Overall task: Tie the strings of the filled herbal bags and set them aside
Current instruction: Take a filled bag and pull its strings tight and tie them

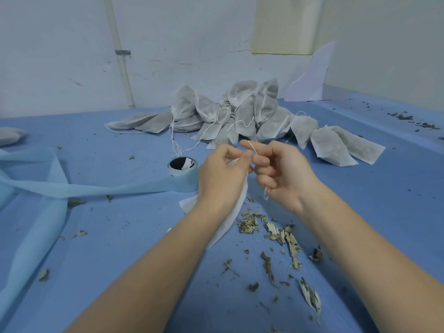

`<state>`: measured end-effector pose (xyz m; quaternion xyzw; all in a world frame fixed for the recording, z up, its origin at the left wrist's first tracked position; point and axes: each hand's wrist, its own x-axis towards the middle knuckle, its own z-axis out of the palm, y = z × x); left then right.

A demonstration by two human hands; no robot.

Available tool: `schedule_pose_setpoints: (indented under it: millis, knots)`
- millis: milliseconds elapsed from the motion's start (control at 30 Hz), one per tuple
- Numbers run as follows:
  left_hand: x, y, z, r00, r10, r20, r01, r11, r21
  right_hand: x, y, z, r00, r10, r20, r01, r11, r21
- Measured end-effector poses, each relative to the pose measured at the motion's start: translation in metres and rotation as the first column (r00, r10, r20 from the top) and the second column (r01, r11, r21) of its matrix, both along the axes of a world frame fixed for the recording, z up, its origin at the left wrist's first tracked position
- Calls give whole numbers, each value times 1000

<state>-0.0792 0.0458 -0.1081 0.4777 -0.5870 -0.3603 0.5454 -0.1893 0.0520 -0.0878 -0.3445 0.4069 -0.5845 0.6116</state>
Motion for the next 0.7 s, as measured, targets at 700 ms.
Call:
schedule_pose_setpoints:
  millis: [700]
  knots:
    - [4, -4, -1, 998, 53, -24, -51, 996, 74, 7, 5, -3, 420, -265, -868, -71, 944, -323]
